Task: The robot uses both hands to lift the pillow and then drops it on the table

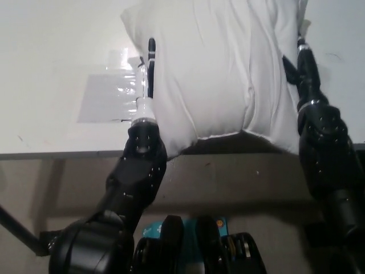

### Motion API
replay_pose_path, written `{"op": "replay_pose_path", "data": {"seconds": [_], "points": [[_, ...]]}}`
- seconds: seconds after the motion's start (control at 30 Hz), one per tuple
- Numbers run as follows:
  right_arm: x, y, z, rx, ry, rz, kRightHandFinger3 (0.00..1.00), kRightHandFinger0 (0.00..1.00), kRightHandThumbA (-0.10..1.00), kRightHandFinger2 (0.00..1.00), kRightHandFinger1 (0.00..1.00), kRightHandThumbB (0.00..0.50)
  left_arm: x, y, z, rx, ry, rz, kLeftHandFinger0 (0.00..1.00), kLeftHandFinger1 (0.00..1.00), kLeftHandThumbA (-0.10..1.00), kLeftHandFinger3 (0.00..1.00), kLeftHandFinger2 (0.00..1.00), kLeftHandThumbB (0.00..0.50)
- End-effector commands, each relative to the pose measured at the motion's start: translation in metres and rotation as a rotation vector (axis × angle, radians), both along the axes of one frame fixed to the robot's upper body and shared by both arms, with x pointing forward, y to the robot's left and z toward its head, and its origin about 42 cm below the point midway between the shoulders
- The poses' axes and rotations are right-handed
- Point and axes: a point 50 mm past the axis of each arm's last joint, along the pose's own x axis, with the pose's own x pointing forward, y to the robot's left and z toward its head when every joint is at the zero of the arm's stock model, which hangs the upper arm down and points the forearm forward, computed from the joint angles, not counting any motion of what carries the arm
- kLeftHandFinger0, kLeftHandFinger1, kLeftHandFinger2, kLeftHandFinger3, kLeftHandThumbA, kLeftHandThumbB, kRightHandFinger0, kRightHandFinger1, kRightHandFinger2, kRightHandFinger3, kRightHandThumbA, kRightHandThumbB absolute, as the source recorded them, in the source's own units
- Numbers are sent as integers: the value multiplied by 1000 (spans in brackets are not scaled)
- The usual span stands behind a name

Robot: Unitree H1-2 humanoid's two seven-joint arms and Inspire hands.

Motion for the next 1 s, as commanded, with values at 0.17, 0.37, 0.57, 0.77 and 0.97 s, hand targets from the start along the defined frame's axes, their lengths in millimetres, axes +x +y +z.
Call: {"op": "replay_pose_path", "data": {"seconds": [0.17,0.37,0.57,0.77,0.97], "points": [[1,48,140,-48,-325,168,1000,1000,1000,1000,1000,402,3,-81,164,89,-399,-239,1000,1000,1000,1000,1000,129],[-9,38,174,-32,-421,155,1000,1000,1000,1000,1000,438,-1,-82,209,140,-490,-217,1000,1000,1000,1000,1000,189],[-14,35,190,-42,-462,142,1000,1000,1000,1000,1000,410,-3,-82,237,143,-557,-210,1000,1000,1000,1000,1000,207],[-4,32,163,-68,-400,122,1000,1000,1000,1000,1000,418,-1,-78,215,103,-505,-211,1000,1000,1000,1000,1000,191],[12,33,115,-97,-261,140,1000,1000,1000,1000,1000,372,7,-69,174,102,-396,-181,1000,1000,1000,1000,1000,182]]}}
